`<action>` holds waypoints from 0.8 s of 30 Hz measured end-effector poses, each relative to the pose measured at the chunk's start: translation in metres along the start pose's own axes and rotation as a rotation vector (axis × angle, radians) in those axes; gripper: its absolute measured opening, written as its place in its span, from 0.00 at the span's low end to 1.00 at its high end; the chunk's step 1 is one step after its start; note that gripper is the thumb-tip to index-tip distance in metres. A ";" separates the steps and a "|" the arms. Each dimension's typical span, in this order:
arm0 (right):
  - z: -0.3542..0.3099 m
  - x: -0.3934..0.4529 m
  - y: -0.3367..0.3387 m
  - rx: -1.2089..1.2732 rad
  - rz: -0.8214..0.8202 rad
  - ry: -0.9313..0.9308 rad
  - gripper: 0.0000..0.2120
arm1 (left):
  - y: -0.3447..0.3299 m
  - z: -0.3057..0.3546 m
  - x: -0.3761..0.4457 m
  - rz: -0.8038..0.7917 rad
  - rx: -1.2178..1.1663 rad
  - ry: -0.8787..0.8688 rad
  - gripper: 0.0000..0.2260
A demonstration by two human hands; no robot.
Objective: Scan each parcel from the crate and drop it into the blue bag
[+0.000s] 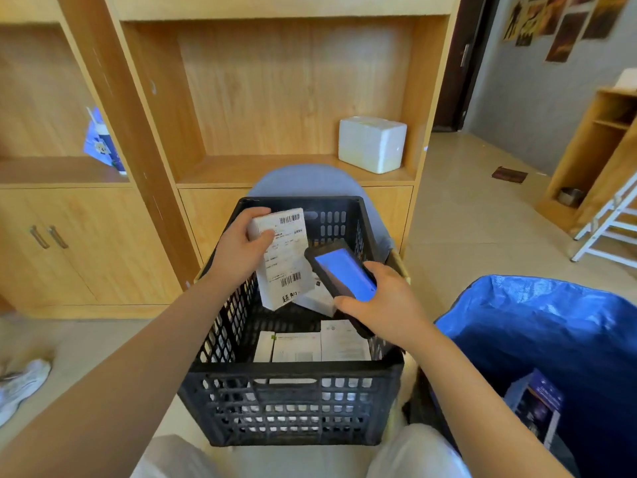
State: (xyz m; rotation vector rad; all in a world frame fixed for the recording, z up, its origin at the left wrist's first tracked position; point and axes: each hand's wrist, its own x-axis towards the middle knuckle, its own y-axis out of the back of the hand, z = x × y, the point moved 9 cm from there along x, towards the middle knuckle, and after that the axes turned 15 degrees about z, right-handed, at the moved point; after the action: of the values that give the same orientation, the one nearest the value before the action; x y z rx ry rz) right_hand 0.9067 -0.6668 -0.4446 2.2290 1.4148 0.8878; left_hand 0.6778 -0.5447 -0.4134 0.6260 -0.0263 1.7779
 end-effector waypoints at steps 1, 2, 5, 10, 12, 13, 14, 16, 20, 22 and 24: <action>0.004 -0.001 0.013 0.009 0.017 -0.013 0.17 | -0.003 0.012 0.003 -0.001 -0.035 -0.008 0.14; 0.009 -0.002 0.027 0.018 0.038 -0.031 0.16 | -0.008 0.026 0.004 -0.005 -0.066 -0.018 0.14; 0.036 -0.010 0.074 0.023 0.105 -0.116 0.15 | -0.034 0.067 0.007 -0.014 -0.117 -0.040 0.14; 0.095 -0.040 0.153 -0.010 0.221 -0.227 0.12 | -0.121 0.122 -0.015 -0.133 -0.239 0.013 0.12; 0.129 -0.058 0.186 -0.032 0.287 -0.289 0.13 | -0.169 0.131 -0.038 -0.221 -0.233 0.028 0.11; 0.147 -0.069 0.201 -0.044 0.319 -0.330 0.13 | -0.195 0.133 -0.054 -0.266 -0.220 0.035 0.11; 0.165 -0.081 0.215 -0.063 0.351 -0.376 0.14 | -0.220 0.134 -0.071 -0.303 -0.204 0.036 0.11; 0.206 -0.108 0.237 -0.111 0.404 -0.484 0.14 | -0.268 0.133 -0.108 -0.372 -0.185 0.026 0.11; 0.269 -0.156 0.260 -0.207 0.423 -0.633 0.17 | -0.351 0.109 -0.189 -0.578 -0.095 0.061 0.05; 0.292 -0.175 0.266 -0.251 0.419 -0.679 0.19 | -0.380 0.088 -0.223 -0.649 -0.031 0.068 0.04; 0.309 -0.189 0.269 -0.275 0.416 -0.724 0.20 | -0.404 0.063 -0.251 -0.724 0.081 0.049 0.09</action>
State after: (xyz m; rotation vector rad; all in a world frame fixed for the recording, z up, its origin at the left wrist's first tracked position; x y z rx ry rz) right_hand 1.2383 -0.9438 -0.5744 2.3011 0.4854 0.2813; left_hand 1.1091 -0.6639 -0.5867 0.5555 0.2755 1.0940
